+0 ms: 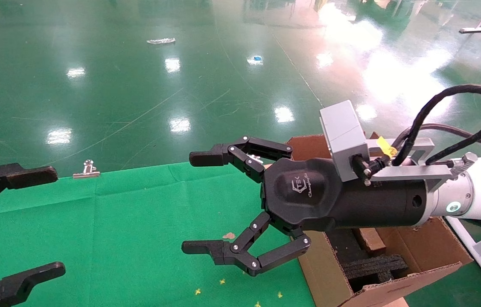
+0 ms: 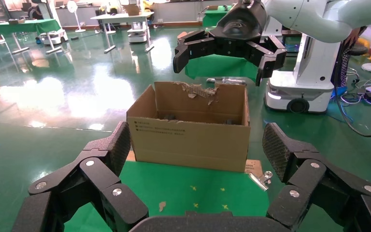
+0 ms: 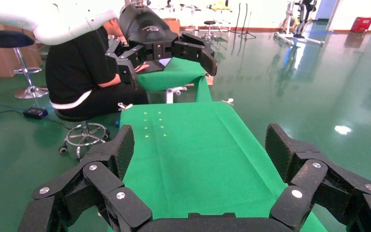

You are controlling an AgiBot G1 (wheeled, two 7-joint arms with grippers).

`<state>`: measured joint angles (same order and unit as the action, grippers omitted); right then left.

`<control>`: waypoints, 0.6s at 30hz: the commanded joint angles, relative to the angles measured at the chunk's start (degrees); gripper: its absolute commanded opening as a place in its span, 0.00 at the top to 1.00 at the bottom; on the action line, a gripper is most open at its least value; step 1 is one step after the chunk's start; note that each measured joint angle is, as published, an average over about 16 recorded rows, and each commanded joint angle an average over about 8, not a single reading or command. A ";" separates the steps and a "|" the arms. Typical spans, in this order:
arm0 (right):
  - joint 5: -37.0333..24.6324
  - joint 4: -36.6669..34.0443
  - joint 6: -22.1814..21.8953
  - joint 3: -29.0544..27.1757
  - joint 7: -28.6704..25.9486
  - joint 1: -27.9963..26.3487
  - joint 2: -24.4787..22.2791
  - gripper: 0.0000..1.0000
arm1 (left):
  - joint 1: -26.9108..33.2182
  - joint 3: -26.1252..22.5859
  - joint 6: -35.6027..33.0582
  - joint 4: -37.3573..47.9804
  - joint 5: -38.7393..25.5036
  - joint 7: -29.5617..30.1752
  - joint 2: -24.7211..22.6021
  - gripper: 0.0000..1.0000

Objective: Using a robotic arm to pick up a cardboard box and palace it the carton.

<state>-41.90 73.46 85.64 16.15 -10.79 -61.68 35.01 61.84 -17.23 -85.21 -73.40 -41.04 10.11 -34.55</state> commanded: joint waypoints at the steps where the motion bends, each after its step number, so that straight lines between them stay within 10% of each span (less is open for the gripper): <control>1: 0.00 0.00 0.00 0.00 0.00 0.00 0.00 0.00 | 0.00 0.00 0.00 0.00 0.00 0.00 0.00 0.00; 18: 0.00 0.00 0.00 0.00 0.00 0.00 0.00 0.00 | 0.00 0.00 0.00 0.00 0.00 0.00 0.00 0.00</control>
<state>-41.90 73.46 85.64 16.15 -10.79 -61.68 35.01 61.84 -17.23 -85.21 -73.40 -41.04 10.11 -34.55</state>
